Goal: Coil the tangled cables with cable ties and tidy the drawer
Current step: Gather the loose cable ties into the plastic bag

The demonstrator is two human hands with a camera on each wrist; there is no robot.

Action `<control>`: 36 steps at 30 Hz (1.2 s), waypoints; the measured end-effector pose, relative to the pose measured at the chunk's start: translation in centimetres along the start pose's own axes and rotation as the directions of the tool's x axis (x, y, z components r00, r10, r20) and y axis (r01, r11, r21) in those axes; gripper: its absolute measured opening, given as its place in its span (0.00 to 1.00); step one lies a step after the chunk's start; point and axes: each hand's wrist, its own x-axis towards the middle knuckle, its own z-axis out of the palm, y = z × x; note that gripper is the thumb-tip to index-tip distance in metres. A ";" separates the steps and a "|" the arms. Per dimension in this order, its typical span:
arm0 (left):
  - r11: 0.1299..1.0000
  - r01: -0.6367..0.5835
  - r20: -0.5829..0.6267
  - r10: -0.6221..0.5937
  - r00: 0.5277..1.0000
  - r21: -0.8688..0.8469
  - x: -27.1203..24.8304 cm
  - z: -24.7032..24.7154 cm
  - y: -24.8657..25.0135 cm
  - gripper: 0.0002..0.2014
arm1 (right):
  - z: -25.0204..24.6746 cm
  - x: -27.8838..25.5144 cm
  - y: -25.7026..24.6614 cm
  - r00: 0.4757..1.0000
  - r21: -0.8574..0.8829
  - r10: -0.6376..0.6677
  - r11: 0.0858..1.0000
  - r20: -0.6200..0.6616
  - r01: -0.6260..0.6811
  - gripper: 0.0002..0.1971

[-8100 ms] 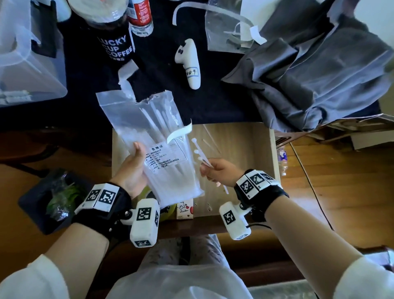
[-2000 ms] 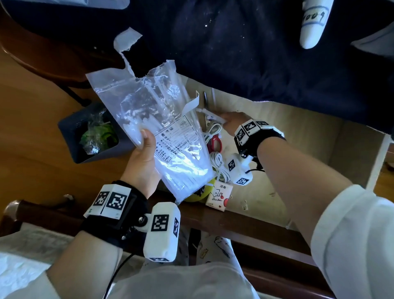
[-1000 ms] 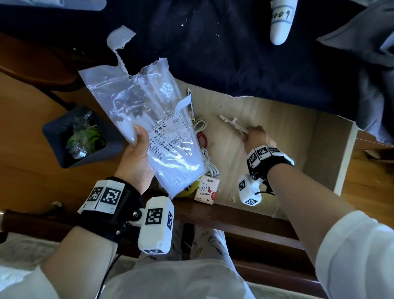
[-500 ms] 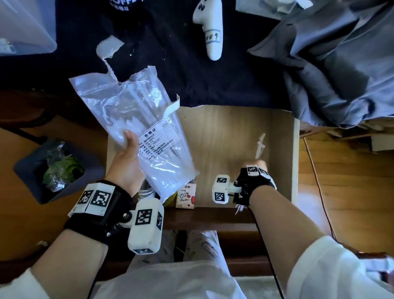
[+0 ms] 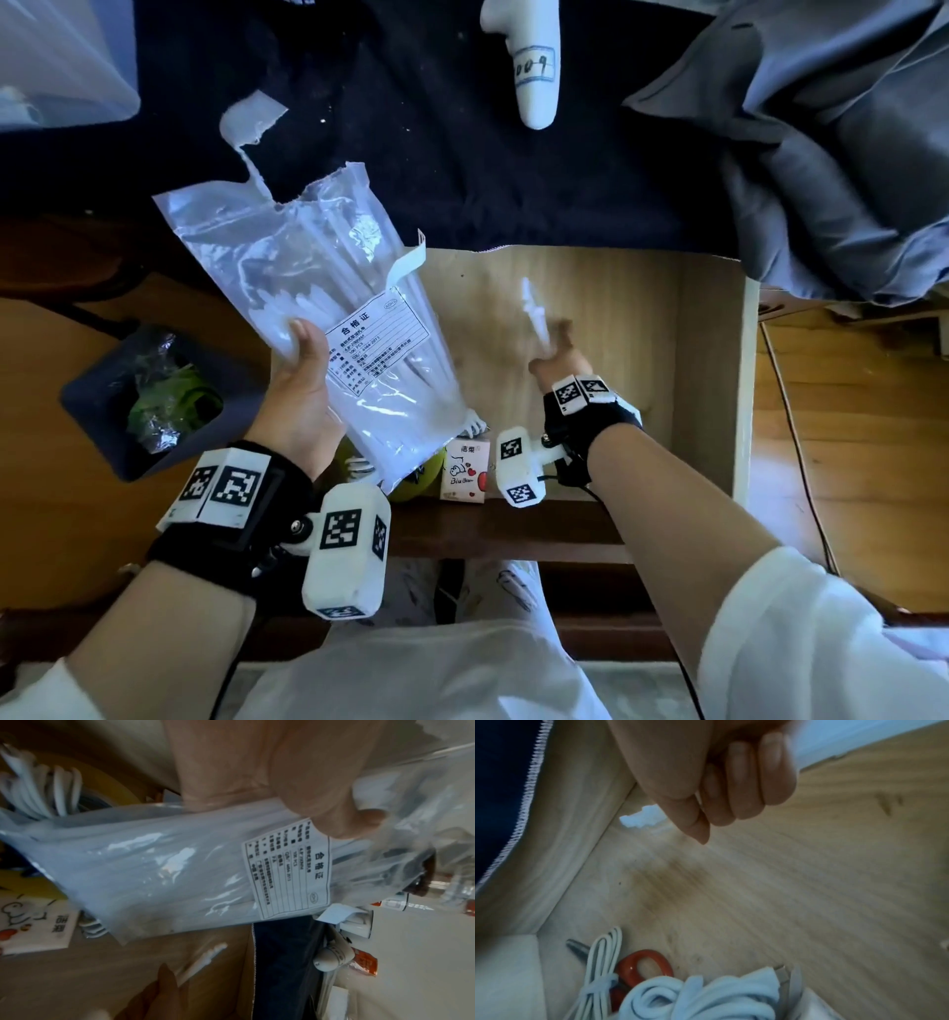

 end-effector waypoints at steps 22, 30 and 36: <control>0.999 -0.024 0.034 0.025 0.999 -0.028 -0.2 1.3 0.1 0.55 | -4.0 2.5 6.6 0.973 -0.132 0.074 0.986 -0.220 -0.105 0.12; 0.999 -0.036 0.001 0.036 0.999 0.015 -0.3 0.8 0.2 0.54 | -5.1 3.1 7.2 0.986 -0.179 0.075 0.979 -0.146 -0.101 0.14; 0.999 -0.025 0.015 0.025 1.000 0.024 -0.9 2.5 1.8 0.57 | -8.1 1.1 6.4 0.981 -0.202 0.010 0.978 -0.196 -0.050 0.14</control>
